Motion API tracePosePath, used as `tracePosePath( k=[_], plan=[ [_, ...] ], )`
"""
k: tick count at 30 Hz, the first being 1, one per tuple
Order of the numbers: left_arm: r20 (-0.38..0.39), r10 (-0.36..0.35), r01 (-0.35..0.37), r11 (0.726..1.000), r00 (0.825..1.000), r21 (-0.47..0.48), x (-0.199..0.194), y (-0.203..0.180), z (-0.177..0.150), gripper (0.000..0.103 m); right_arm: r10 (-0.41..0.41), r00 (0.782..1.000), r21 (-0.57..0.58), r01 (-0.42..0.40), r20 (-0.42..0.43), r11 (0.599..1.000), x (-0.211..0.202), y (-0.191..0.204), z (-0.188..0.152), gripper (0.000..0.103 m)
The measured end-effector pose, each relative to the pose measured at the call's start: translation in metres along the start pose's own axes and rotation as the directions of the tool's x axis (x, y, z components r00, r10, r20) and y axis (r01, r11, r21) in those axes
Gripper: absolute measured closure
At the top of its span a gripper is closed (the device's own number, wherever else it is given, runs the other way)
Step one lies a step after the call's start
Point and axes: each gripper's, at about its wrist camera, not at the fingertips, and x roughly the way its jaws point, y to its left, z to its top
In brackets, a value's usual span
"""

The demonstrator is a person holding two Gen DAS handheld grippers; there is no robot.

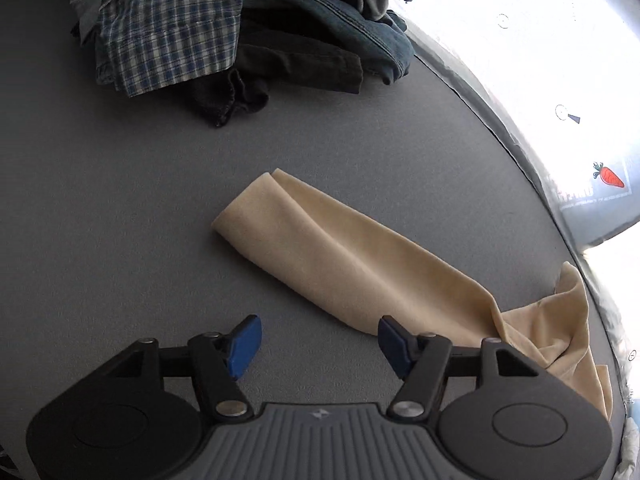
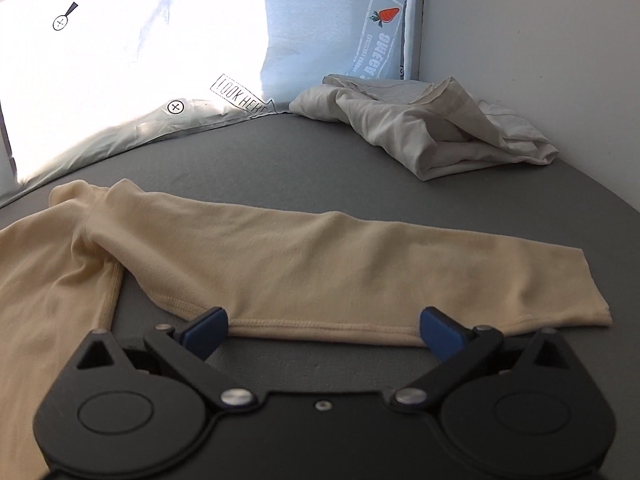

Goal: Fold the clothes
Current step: 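Lay the sleeve straight with the left gripper and release it, then grasp the sleeve cuff again with the left gripper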

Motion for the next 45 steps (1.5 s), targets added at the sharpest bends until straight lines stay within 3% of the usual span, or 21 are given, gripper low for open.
tracePosePath(
  k=[5, 12, 13, 17, 20, 22, 24, 27, 31, 34, 36, 38, 39, 40, 42, 45],
  plan=[
    [0.044, 0.031, -0.034, 0.997, 0.999, 0.071, -0.003, 0.017, 0.026, 0.033, -0.003, 1.000, -0.003, 0.003, 0.001, 1.000, 0.000, 0.000, -0.001, 0.000],
    [0.023, 0.036, -0.039, 0.990, 0.999, 0.135, 0.027, 0.013, 0.061, 0.033, -0.015, 1.000, -0.007, 0.015, 0.000, 1.000, -0.002, 0.002, -0.003, 0.000],
    [0.029, 0.036, -0.040, 0.987, 0.999, 0.157, 0.031, 0.008, 0.062, 0.028, -0.017, 1.000, -0.007, 0.017, -0.001, 1.000, -0.002, 0.002, -0.003, 0.000],
    [0.059, 0.038, -0.053, 0.956, 0.998, 0.288, 0.044, -0.014, 0.065, 0.029, -0.025, 1.000, -0.007, 0.025, -0.002, 1.000, -0.002, 0.003, -0.003, 0.000],
    [0.091, 0.036, -0.066, 0.935, 0.995, 0.349, 0.048, -0.023, 0.064, 0.049, -0.030, 1.000, -0.009, 0.030, -0.002, 1.000, -0.003, 0.003, -0.004, 0.000],
    [0.110, 0.032, -0.072, 0.924, 0.993, 0.376, 0.049, -0.027, 0.063, 0.079, -0.028, 1.000, -0.006, 0.028, -0.003, 1.000, -0.003, 0.003, -0.004, 0.000],
    [0.086, -0.028, -0.007, 0.926, 0.996, 0.377, 0.046, -0.027, 0.065, 0.103, -0.026, 1.000, -0.005, 0.026, -0.004, 1.000, -0.003, 0.002, -0.004, 0.000],
    [0.053, -0.159, 0.131, 0.930, 0.986, 0.342, 0.034, -0.030, 0.059, 0.103, -0.025, 1.000, -0.004, 0.025, -0.004, 1.000, -0.003, 0.002, -0.004, 0.000],
    [0.001, -0.257, 0.232, 0.872, 0.966, 0.431, 0.019, -0.059, 0.030, 0.103, -0.022, 1.000, -0.001, 0.022, -0.004, 1.000, -0.003, 0.002, -0.004, 0.000],
    [-0.020, -0.262, 0.228, 0.798, 0.965, 0.557, 0.012, -0.085, 0.001, 0.103, -0.020, 1.000, 0.002, 0.020, -0.004, 1.000, -0.003, 0.001, -0.004, 0.000],
    [-0.001, -0.212, 0.170, 0.779, 0.977, 0.604, 0.014, -0.093, -0.010, 0.100, -0.020, 1.000, 0.002, 0.020, -0.004, 1.000, -0.004, 0.001, -0.004, 0.000],
    [0.003, -0.173, 0.141, 0.813, 0.985, 0.564, 0.019, -0.090, -0.007, 0.099, -0.019, 1.000, 0.004, 0.019, -0.004, 1.000, -0.004, 0.001, -0.004, 0.000],
    [0.003, -0.148, 0.126, 0.855, 0.989, 0.503, 0.023, -0.083, 0.000, 0.097, -0.018, 1.000, 0.005, 0.018, -0.004, 1.000, -0.004, 0.001, -0.004, 0.000],
    [0.003, -0.130, 0.115, 0.892, 0.992, 0.437, 0.024, -0.074, 0.008, 0.089, -0.017, 1.000, 0.006, 0.017, -0.004, 1.000, -0.004, 0.000, -0.004, 0.000],
    [0.011, -0.137, 0.126, 0.940, 0.991, 0.318, 0.019, -0.053, 0.020, 0.078, -0.016, 1.000, 0.007, 0.016, -0.004, 1.000, -0.004, 0.000, -0.004, 0.000],
    [0.069, -0.090, 0.068, 0.960, 0.994, 0.271, 0.009, -0.027, 0.030, 0.074, -0.015, 1.000, 0.007, 0.015, -0.005, 1.000, -0.003, 0.000, -0.004, 0.000]
  ],
)
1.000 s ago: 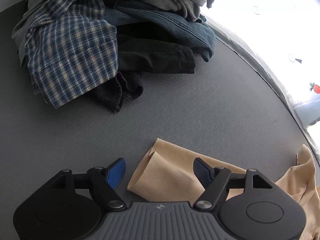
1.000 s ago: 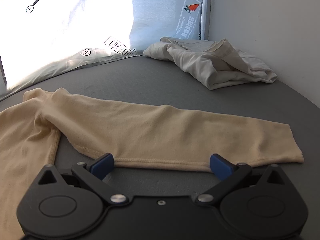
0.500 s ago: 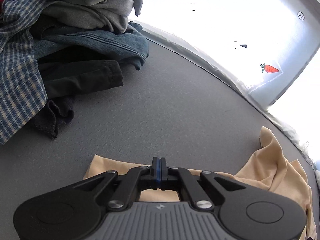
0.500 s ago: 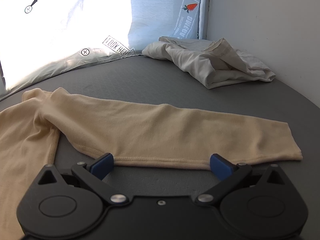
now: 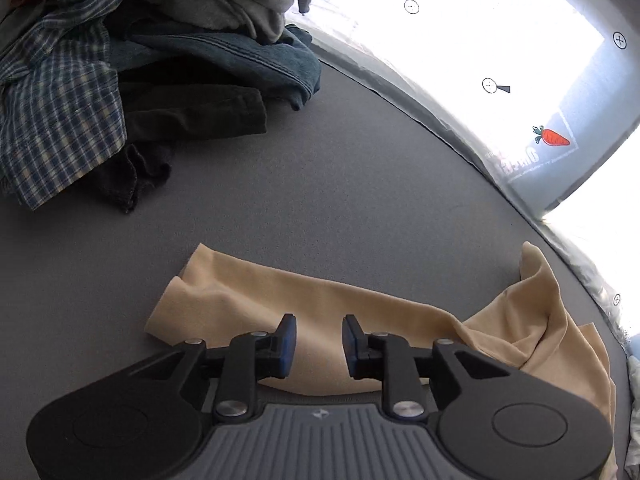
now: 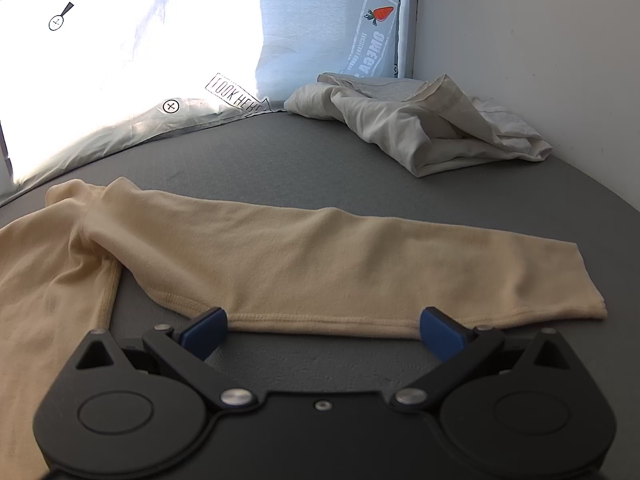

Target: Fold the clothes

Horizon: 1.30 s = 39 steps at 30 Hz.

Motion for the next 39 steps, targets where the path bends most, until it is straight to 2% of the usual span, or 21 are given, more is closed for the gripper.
tracePosePath(
  k=[2, 6, 9, 13, 17, 19, 20, 21, 25, 27, 29, 31, 35, 36, 38, 39],
  plan=[
    [0.023, 0.069, -0.070, 0.997, 0.997, 0.025, -0.003, 0.009, 0.003, 0.071, 0.000, 1.000, -0.001, 0.000, -0.001, 1.000, 0.000, 0.000, 0.000, 0.000],
    [0.032, 0.114, -0.116, 0.991, 0.993, 0.066, 0.000, 0.023, 0.006, 0.066, -0.003, 1.000, -0.004, 0.003, -0.001, 1.000, 0.001, 0.000, 0.000, 0.000],
    [0.034, 0.137, -0.139, 0.986, 0.990, 0.091, 0.005, 0.027, 0.010, 0.063, -0.003, 1.000, -0.004, 0.003, -0.002, 1.000, 0.001, 0.000, 0.000, 0.000],
    [0.031, 0.144, -0.146, 0.987, 0.989, 0.068, 0.016, 0.030, 0.022, 0.057, -0.003, 1.000, -0.004, 0.003, -0.001, 1.000, 0.000, 0.000, 0.000, 0.000],
    [0.004, 0.139, -0.139, 0.987, 0.990, 0.078, 0.032, 0.030, 0.029, 0.058, -0.004, 1.000, -0.004, 0.004, -0.001, 1.000, 0.000, 0.000, 0.000, 0.000],
    [0.013, 0.139, -0.140, 0.982, 0.990, 0.124, 0.034, 0.026, 0.028, 0.060, -0.005, 1.000, -0.005, 0.005, -0.001, 1.000, 0.000, 0.000, -0.001, 0.000],
    [0.025, 0.135, -0.137, 0.979, 0.991, 0.150, 0.034, 0.024, 0.027, 0.065, -0.005, 1.000, -0.005, 0.005, -0.001, 1.000, 0.000, 0.000, -0.001, 0.000],
    [0.037, 0.129, -0.133, 0.975, 0.991, 0.175, 0.035, 0.021, 0.025, 0.100, -0.005, 1.000, -0.006, 0.005, -0.002, 1.000, 0.000, 0.000, 0.000, 0.000],
    [0.085, 0.079, -0.096, 0.971, 0.993, 0.217, 0.028, 0.017, 0.027, 0.100, -0.005, 1.000, -0.007, 0.005, -0.002, 1.000, 0.000, 0.001, 0.000, 0.000],
    [0.139, 0.030, -0.058, 0.979, 0.990, 0.196, 0.011, 0.016, 0.034, 0.101, -0.005, 1.000, -0.007, 0.005, -0.002, 1.000, 0.000, 0.001, 0.000, 0.000],
    [0.203, -0.018, -0.018, 0.985, 0.979, 0.172, -0.007, 0.016, 0.047, 0.101, -0.005, 1.000, -0.008, 0.005, -0.002, 1.000, 0.000, 0.001, 0.000, 0.000],
    [0.274, -0.060, 0.017, 0.988, 0.960, 0.155, -0.028, 0.014, 0.063, 0.101, -0.006, 1.000, -0.007, 0.006, -0.002, 1.000, 0.000, 0.001, -0.001, 0.000],
    [0.403, -0.144, 0.094, 0.985, 0.904, 0.142, -0.072, 0.011, 0.083, 0.101, -0.006, 1.000, -0.007, 0.006, -0.002, 1.000, 0.000, 0.001, -0.001, 0.000],
    [0.434, -0.175, 0.122, 0.982, 0.884, 0.147, -0.085, 0.010, 0.085, 0.101, -0.006, 1.000, -0.007, 0.006, -0.002, 1.000, 0.000, 0.001, -0.001, 0.000],
    [0.462, -0.219, 0.142, 0.970, 0.859, 0.195, -0.103, 0.007, 0.082, 0.101, -0.006, 1.000, -0.006, 0.005, -0.002, 1.000, 0.000, 0.001, 0.000, 0.000],
    [0.457, -0.223, 0.124, 0.964, 0.861, 0.237, -0.107, 0.006, 0.076, 0.101, -0.005, 1.000, -0.005, 0.005, -0.002, 1.000, 0.000, 0.001, 0.000, 0.000]
  ],
)
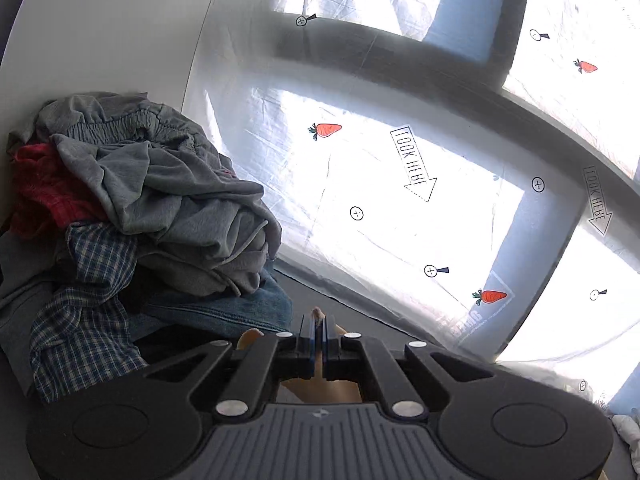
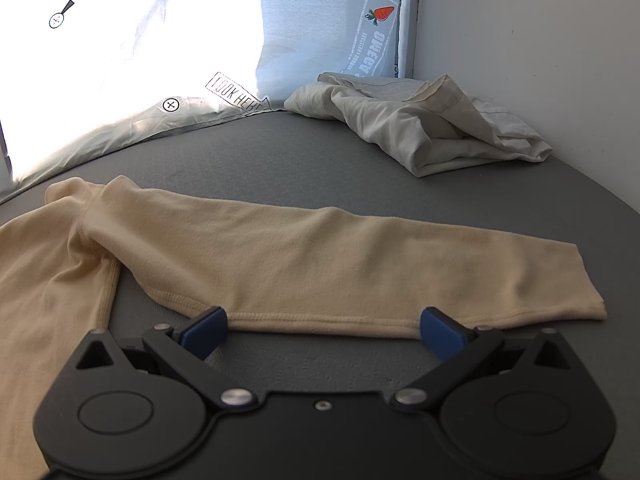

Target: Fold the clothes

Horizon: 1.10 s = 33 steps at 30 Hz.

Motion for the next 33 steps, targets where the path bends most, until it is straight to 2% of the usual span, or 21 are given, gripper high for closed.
tracePosePath(
  k=[2, 4, 6, 8, 10, 12, 16, 17, 19, 21, 24, 26, 28, 29, 30, 31, 32, 33],
  plan=[
    [-0.038, 0.004, 0.001, 0.994, 0.999, 0.107, -0.010, -0.008, -0.013, 0.101, 0.000, 1.000, 0.000, 0.000, 0.000, 1.000, 0.000, 0.000, 0.000, 0.000],
    [-0.114, 0.044, -0.020, 0.979, 0.992, 0.205, -0.017, -0.016, -0.038, 0.100, 0.000, 1.000, 0.001, 0.000, 0.000, 1.000, 0.000, 0.000, 0.000, 0.000],
    [-0.184, 0.139, -0.069, 0.937, 0.973, 0.343, -0.023, -0.031, -0.072, 0.100, 0.001, 1.000, 0.002, -0.001, 0.000, 1.000, 0.000, 0.000, 0.000, 0.000],
    [-0.243, 0.134, -0.015, 0.899, 0.961, 0.437, -0.031, -0.047, -0.101, 0.100, 0.000, 1.000, 0.002, 0.000, 0.000, 1.000, 0.000, 0.000, 0.000, 0.000],
    [-0.306, 0.105, 0.050, 0.887, 0.946, 0.460, -0.037, -0.061, -0.129, 0.100, 0.000, 1.000, 0.002, 0.000, 0.000, 1.000, 0.000, 0.000, 0.000, 0.000],
    [-0.361, 0.083, 0.088, 0.897, 0.929, 0.432, -0.037, -0.067, -0.151, 0.100, 0.000, 1.000, 0.003, 0.000, 0.000, 1.000, 0.000, 0.000, 0.000, 0.000],
    [-0.452, 0.073, 0.148, 0.889, 0.889, 0.434, -0.029, -0.070, -0.181, 0.100, 0.000, 1.000, 0.002, 0.000, -0.001, 1.000, 0.000, 0.000, -0.001, 0.000],
    [-0.482, 0.068, 0.160, 0.896, 0.873, 0.415, -0.027, -0.068, -0.184, 0.099, 0.000, 1.000, 0.002, 0.000, -0.001, 1.000, 0.000, 0.000, -0.001, 0.000],
    [-0.517, 0.046, 0.157, 0.926, 0.855, 0.343, -0.026, -0.059, -0.185, 0.095, 0.000, 1.000, 0.002, 0.000, -0.001, 1.000, 0.000, 0.000, -0.001, 0.000],
    [-0.548, -0.017, 0.153, 0.967, 0.836, 0.203, -0.025, -0.046, -0.178, 0.093, 0.000, 1.000, 0.003, 0.000, -0.001, 1.000, 0.000, 0.000, 0.000, 0.000],
    [-0.560, -0.088, 0.099, 0.995, 0.824, -0.012, -0.028, -0.022, -0.170, 0.072, 0.000, 1.000, 0.003, 0.000, -0.001, 1.000, 0.000, 0.000, 0.000, 0.000],
    [-0.545, -0.120, 0.054, 0.989, 0.830, -0.135, -0.032, -0.006, -0.166, 0.071, 0.000, 1.000, 0.003, 0.000, -0.001, 1.000, 0.000, 0.000, -0.001, 0.000],
    [-0.504, -0.152, 0.018, 0.965, 0.850, -0.261, -0.042, 0.010, -0.162, 0.069, 0.000, 1.000, 0.003, 0.000, -0.001, 1.000, 0.000, 0.000, -0.001, 0.000],
    [-0.496, -0.145, -0.014, 0.953, 0.856, -0.303, -0.044, 0.017, -0.160, 0.068, 0.000, 1.000, 0.003, 0.000, -0.001, 1.000, 0.000, 0.000, -0.001, 0.000],
    [-0.490, -0.134, -0.049, 0.938, 0.861, -0.342, -0.046, 0.023, -0.158, 0.067, 0.000, 1.000, 0.003, 0.000, -0.001, 1.000, 0.000, 0.000, -0.001, 0.000],
    [-0.494, -0.093, -0.097, 0.934, 0.864, -0.345, -0.045, 0.027, -0.156, 0.067, 0.000, 1.000, 0.003, 0.000, -0.001, 1.000, 0.000, 0.000, -0.001, 0.000],
    [-0.500, -0.046, -0.147, 0.929, 0.865, -0.340, -0.044, 0.031, -0.155, 0.067, 0.000, 1.000, 0.003, 0.000, -0.001, 1.000, 0.000, 0.000, -0.001, 0.000],
    [-0.513, -0.007, -0.175, 0.936, 0.858, -0.307, -0.041, 0.031, -0.156, 0.067, 0.000, 1.000, 0.003, 0.000, -0.001, 1.000, 0.000, 0.000, -0.001, 0.000]
  ],
)
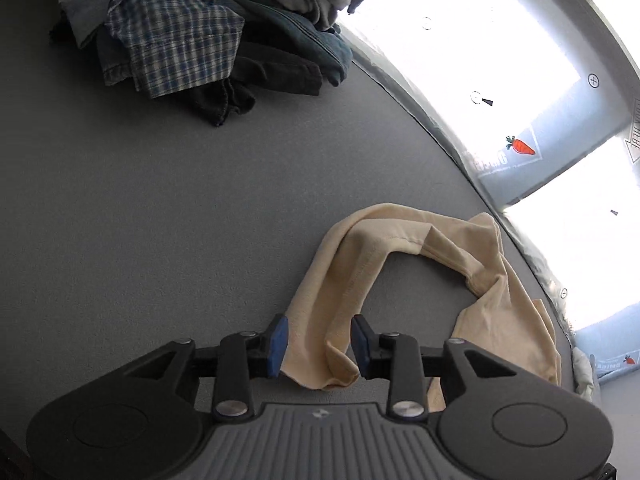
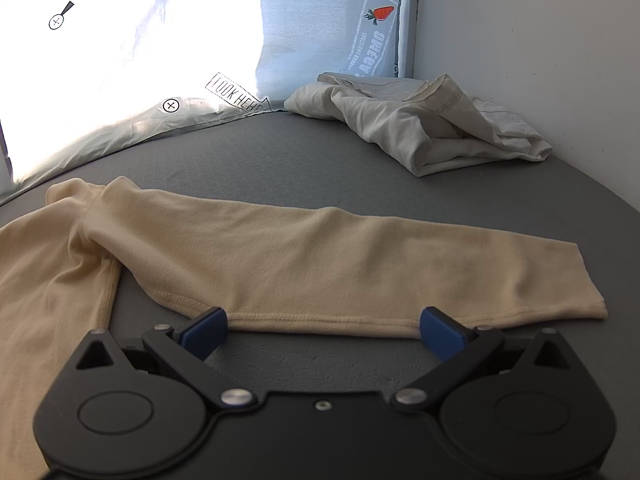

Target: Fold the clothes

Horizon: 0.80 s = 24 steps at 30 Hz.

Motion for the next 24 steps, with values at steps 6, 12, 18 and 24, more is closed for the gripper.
tracePosePath(
  k=[6, 12, 18, 24],
  plan=[
    [-0.035, 0.115, -0.104, 0.967, 0.993, 0.233, 0.020, -0.026, -0.012, 0.067, 0.000, 1.000, 0.001, 0.000, 0.000, 1.000, 0.000, 0.000, 0.000, 0.000],
    [-0.003, 0.159, -0.155, 0.964, 0.987, 0.217, 0.021, -0.026, -0.002, 0.100, 0.000, 1.000, 0.000, 0.000, 0.000, 1.000, 0.000, 0.000, 0.000, 0.000],
    [0.128, 0.162, -0.162, 0.987, 0.978, -0.013, -0.023, 0.011, 0.050, 0.101, 0.000, 1.000, 0.000, 0.000, 0.000, 1.000, 0.001, 0.000, 0.000, 0.000],
    [0.187, 0.215, -0.206, 0.976, 0.959, -0.063, -0.032, 0.027, 0.085, 0.100, 0.000, 1.000, 0.000, 0.000, 0.000, 1.000, 0.001, 0.000, 0.000, 0.000]
  ],
)
